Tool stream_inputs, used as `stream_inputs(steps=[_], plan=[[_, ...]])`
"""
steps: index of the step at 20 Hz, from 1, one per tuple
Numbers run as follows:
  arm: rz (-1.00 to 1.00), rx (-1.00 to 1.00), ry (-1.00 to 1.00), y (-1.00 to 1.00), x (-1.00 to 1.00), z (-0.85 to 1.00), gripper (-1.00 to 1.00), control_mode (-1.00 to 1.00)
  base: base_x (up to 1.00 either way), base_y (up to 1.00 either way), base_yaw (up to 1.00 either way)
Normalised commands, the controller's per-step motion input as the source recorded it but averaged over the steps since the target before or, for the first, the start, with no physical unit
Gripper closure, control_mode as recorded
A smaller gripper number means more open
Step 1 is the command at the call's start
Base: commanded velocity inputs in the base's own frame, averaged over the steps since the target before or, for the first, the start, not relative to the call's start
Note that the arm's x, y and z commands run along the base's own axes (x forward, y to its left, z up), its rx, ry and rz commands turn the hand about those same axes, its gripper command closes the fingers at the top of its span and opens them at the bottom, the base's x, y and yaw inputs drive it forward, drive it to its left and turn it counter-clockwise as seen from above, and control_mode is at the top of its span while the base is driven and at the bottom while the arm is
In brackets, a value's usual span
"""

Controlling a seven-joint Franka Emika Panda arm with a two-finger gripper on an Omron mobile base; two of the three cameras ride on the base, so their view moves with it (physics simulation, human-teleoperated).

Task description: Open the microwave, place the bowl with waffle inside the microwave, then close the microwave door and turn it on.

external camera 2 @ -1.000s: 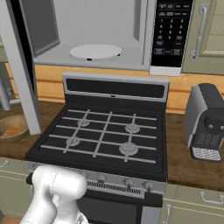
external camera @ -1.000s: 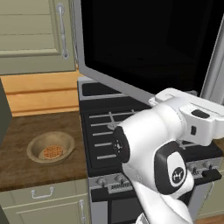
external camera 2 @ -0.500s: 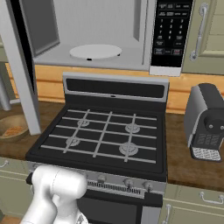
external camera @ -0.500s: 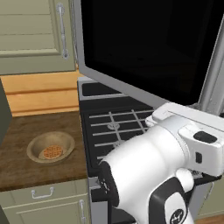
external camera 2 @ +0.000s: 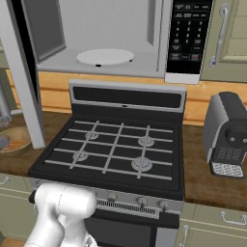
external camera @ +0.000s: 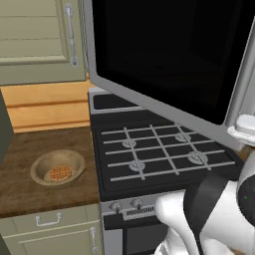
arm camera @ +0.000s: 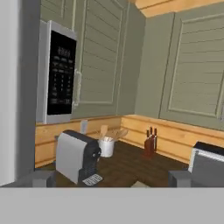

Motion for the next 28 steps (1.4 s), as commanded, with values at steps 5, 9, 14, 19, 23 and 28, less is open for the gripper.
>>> stream_inputs(steps=[5,9,14,19,23,28], plan=[[0.87,0.17,0.13,-0.03,-0.02,-0.30,-1.00,-1.00,0.00,0.00,0.00],[0.94,0.22,0.05,0.00,0.33,-0.18,-1.00,-1.00,0.00,0.00,0.00],[0.84,0.29,0.01,0.00,0.64,-0.09,-1.00,-1.00,0.00,0.00,0.00],[0.58,0.33,0.17,-0.19,0.97,-0.04,-1.00,-1.00,0.00,0.00,0.00],[0.41,0.36,0.05,-0.51,0.99,-0.02,-1.00,-1.00,0.00,0.00,0.00],[0.47,0.37,0.02,-0.48,0.74,-0.05,-1.00,-1.00,0.00,0.00,0.00]])
